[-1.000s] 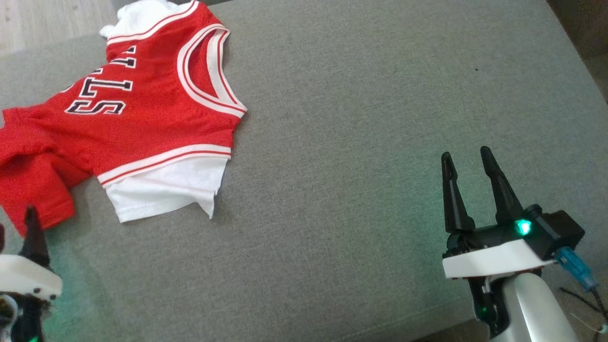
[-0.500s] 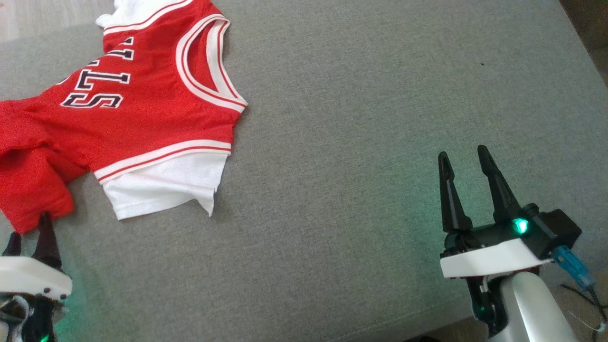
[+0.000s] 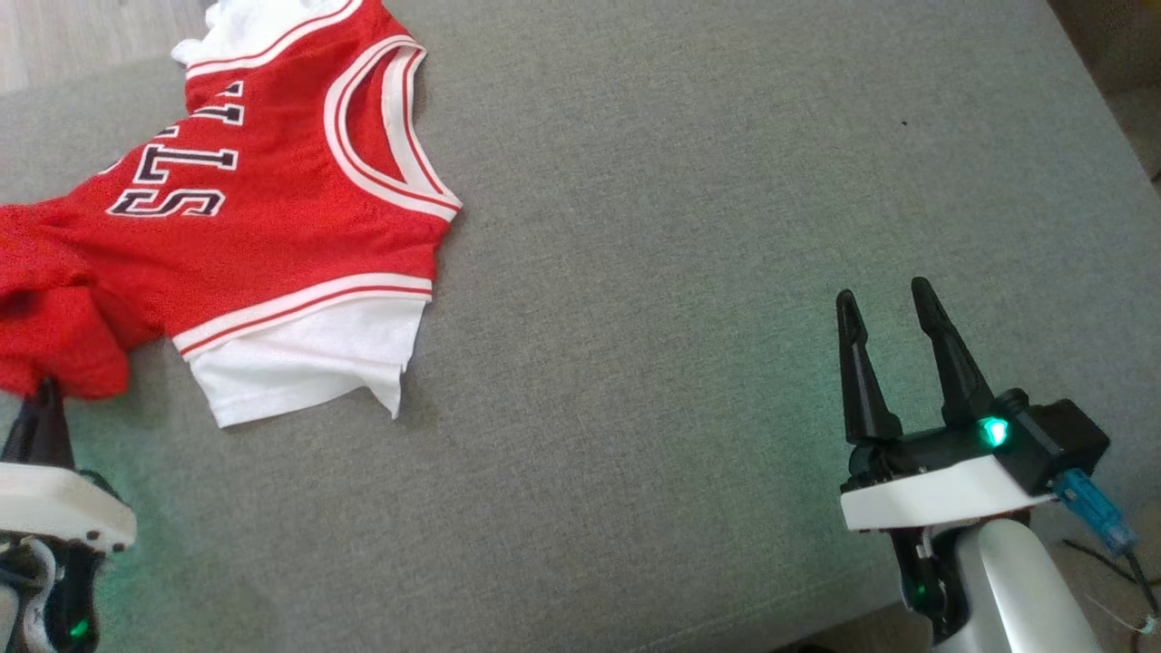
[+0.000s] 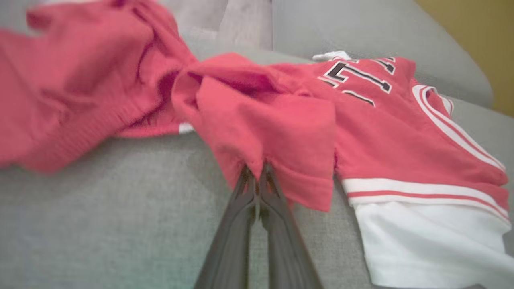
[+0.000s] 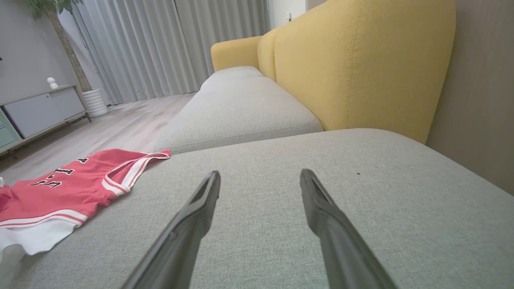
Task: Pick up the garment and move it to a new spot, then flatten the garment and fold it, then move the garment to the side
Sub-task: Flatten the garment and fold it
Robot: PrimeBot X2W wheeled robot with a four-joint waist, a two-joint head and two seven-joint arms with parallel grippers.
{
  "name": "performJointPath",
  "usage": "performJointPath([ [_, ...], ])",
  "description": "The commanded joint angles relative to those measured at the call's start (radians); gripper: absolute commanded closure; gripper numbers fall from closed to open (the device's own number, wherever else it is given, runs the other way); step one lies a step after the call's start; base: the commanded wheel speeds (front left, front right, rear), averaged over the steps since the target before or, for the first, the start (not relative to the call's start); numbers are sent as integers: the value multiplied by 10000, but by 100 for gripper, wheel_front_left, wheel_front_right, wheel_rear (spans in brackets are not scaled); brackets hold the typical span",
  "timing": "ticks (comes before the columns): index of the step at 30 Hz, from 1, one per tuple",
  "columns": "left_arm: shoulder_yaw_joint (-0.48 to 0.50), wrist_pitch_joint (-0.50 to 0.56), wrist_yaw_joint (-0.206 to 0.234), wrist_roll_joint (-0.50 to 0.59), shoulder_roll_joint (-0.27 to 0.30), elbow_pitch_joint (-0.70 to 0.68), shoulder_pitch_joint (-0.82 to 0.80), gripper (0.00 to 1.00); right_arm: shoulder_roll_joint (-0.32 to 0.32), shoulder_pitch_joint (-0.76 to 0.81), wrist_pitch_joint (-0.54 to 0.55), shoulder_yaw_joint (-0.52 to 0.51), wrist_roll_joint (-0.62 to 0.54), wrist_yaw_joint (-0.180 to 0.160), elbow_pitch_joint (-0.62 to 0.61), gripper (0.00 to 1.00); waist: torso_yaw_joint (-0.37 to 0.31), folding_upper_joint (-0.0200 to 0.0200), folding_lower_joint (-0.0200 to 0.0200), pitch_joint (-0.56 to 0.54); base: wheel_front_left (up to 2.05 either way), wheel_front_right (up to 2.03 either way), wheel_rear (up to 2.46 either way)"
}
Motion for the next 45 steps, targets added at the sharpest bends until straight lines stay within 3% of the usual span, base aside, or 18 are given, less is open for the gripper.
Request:
performJointPath([
  [1,197,-226,140,712,762,-424,-311,100,-50,-180,-107,153,-21,77,-296,0,40,0,0,-95,0,0,0],
  [5,-729,-93,499,2360,1612,-1827,89,100,-50,13,-107,67,-91,77,-267,0,221,0,0,-351,0,0,0],
  [8,-1728,610,508,3449,2218,-3414,433,100,-50,141,-107,36,-174,77,-237,0,465,0,0,-541,0,0,0],
  [14,-3934,2452,177,5219,2879,-5272,1048,100,-50,225,-107,54,-240,77,-221,0,928,0,0,-817,0,0,0],
  [18,-5195,3419,-165,5991,3065,-5349,1597,100,-50,299,-107,52,-287,77,-209,0,1134,0,0,-933,0,0,0],
  [22,-5663,3890,-113,6222,3217,-5091,2111,100,-50,356,-107,13,-312,77,-222,0,1238,0,0,-965,0,0,0],
  [25,-5614,4126,272,6063,3329,-4602,2576,100,-50,419,-107,-10,-332,77,-229,0,1322,0,0,-1011,0,0,0],
  [29,-5105,3624,1040,5758,3266,-4128,3016,100,-50,474,-107,-11,-362,77,-219,0,1399,0,0,-1063,0,0,0],
  [30,-4947,3368,1240,5668,3174,-4110,3104,64,-50,471,-107,-8,-375,77,-215,0,1407,0,0,-1073,0,0,0],
  [31,-4805,3149,1372,5499,3072,-4099,3200,0,-50,459,-107,-3,-387,77,-209,0,1401,0,0,-1085,0,0,0],
  [34,-4404,2603,1547,4864,2744,-4391,3387,0,-50,430,-107,12,-416,77,-202,0,1322,0,0,-1164,0,0,0],
  [38,-3218,2209,2637,4711,2869,-5631,3466,0,-50,502,-107,23,-429,77,-244,0,1151,0,0,-1323,0,0,0],
  [40,-2839,2071,2909,4825,2939,-6284,3259,0,-50,525,-107,12,-433,77,-271,0,1112,0,0,-1340,0,0,0],
  [42,-2845,2017,2875,4906,2775,-6704,2841,0,-50,521,-107,38,-439,77,-283,0,1054,0,0,-1323,0,0,0],
  [45,-3578,2066,2302,5231,2264,-6641,1846,0,-50,411,-107,156,-459,77,-284,0,886,0,0,-1219,0,0,0],
])
